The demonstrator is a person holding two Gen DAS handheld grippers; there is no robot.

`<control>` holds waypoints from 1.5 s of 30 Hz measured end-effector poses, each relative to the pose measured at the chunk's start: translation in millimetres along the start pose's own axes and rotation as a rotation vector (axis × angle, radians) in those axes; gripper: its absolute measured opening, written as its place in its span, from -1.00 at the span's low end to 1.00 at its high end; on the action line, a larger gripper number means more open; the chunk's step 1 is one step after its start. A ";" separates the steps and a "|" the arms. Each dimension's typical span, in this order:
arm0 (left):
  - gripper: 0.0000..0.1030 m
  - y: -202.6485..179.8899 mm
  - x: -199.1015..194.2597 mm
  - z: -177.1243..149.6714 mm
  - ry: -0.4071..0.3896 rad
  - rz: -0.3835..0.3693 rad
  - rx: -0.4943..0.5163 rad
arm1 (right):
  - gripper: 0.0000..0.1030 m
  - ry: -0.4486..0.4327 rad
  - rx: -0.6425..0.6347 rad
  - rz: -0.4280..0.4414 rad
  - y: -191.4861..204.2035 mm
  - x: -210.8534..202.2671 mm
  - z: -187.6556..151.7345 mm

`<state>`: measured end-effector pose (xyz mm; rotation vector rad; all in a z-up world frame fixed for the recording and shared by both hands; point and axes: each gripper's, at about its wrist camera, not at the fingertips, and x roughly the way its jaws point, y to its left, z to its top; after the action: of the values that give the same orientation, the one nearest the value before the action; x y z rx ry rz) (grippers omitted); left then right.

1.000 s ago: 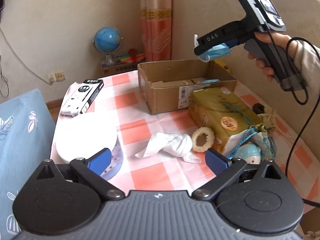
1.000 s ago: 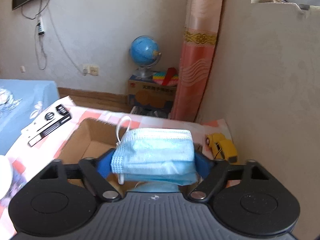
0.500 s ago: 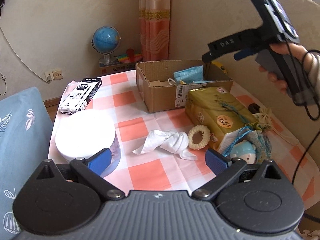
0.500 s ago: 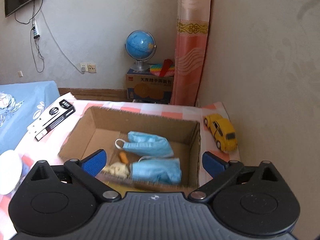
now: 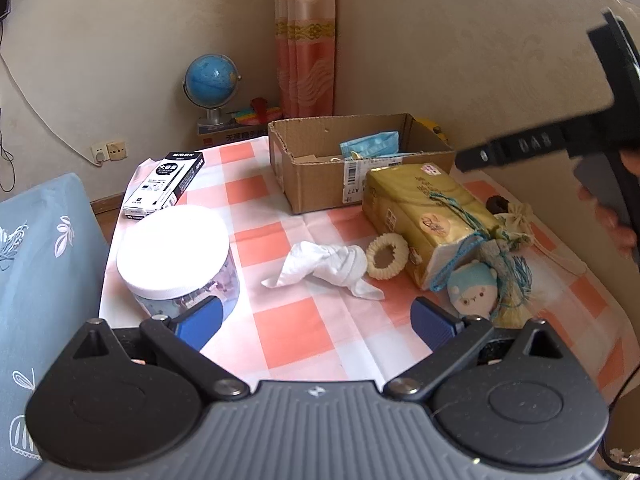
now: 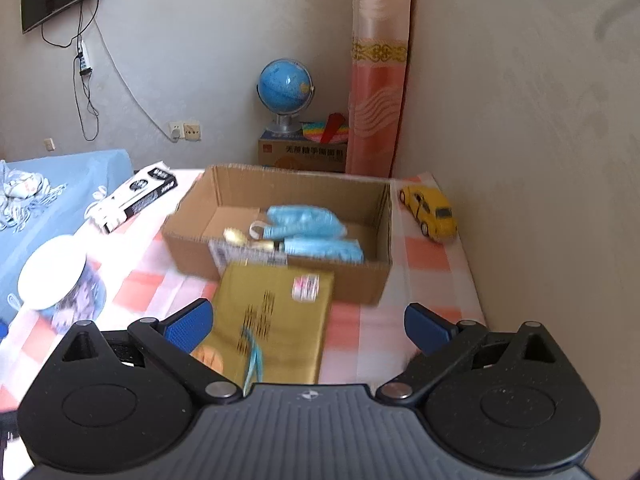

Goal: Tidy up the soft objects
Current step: 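Withdraw both tools from the box back over the table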

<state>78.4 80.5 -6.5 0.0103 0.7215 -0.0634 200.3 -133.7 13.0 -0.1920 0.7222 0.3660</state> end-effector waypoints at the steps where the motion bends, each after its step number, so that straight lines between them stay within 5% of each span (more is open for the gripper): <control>1: 0.94 -0.9 -0.5 -0.8 0.000 -0.001 0.001 | 1.00 0.004 0.002 -0.001 0.0 -3.1 -6.5; 24: 0.94 -16.6 -1.9 -6.2 0.014 -0.018 0.037 | 1.00 0.100 0.114 -0.033 -24.2 -8.5 -80.4; 45: 0.94 -56.2 19.6 -1.5 0.050 -0.103 0.166 | 1.00 0.126 0.018 -0.071 -26.1 -19.2 -133.3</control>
<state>88.6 23.4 -19.8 0.1341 0.7648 -0.2220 116.1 -202.0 -71.0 -0.2243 0.8404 0.2813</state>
